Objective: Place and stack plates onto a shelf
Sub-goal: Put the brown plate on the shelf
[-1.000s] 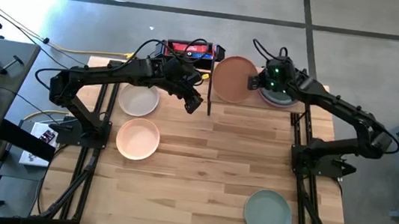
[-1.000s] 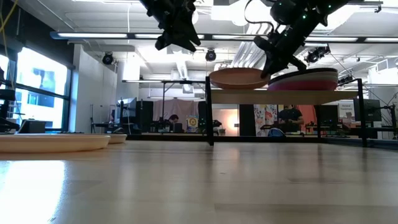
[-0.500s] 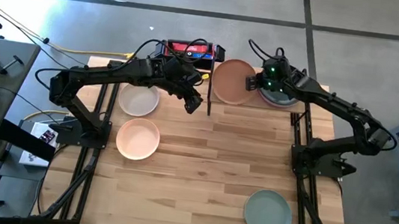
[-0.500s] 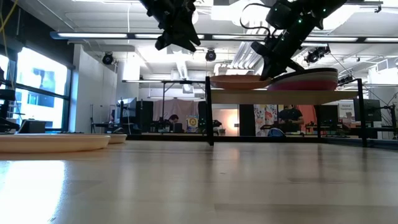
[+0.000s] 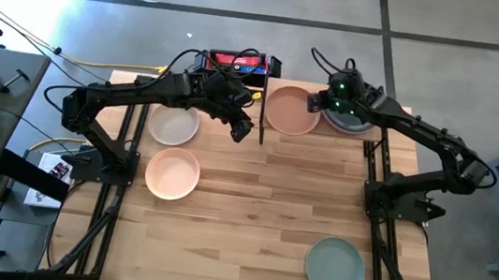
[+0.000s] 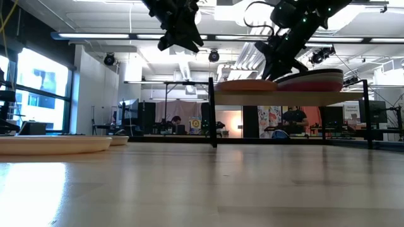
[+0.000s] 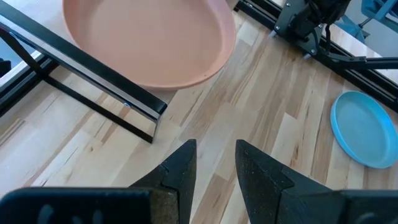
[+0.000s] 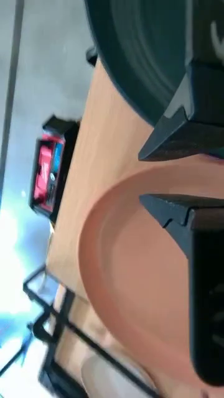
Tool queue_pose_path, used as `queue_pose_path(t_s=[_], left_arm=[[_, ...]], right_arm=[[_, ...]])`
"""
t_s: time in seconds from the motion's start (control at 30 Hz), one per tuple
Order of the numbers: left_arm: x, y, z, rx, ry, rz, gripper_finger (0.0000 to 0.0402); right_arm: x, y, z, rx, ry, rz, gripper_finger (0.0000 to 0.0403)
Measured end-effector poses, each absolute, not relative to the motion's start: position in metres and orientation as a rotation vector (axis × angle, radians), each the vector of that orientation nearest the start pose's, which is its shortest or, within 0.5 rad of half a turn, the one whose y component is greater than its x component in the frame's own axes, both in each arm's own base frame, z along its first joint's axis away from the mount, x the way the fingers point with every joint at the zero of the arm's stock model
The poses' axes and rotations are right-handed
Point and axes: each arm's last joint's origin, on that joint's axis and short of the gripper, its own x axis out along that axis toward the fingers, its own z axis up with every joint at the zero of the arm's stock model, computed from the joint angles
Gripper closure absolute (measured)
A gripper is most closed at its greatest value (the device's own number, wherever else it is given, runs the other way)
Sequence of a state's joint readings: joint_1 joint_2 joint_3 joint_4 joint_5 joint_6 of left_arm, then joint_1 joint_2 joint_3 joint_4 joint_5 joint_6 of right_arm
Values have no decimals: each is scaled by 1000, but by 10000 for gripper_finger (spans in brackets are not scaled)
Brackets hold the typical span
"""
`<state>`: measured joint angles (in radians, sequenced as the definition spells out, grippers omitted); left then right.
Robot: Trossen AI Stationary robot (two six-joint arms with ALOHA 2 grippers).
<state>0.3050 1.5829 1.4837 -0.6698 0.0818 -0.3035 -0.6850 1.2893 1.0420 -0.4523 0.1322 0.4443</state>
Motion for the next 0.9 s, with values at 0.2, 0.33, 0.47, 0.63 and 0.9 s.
queue_pose_path(t_s=[0.2,0.33,0.47,0.63,0.9], left_arm=[[327,100,335,-437,730,327,300],[325,100,333,-441,754,330,300],[323,99,331,-452,784,337,300],[319,97,327,-473,851,348,300],[310,86,320,-503,986,356,300]], right_arm=[[219,-154,322,675,576,-705,324],[225,-128,331,786,673,-596,324],[232,-104,327,861,760,-511,324],[242,-86,323,883,804,-478,324],[264,-83,300,874,891,-548,324]])
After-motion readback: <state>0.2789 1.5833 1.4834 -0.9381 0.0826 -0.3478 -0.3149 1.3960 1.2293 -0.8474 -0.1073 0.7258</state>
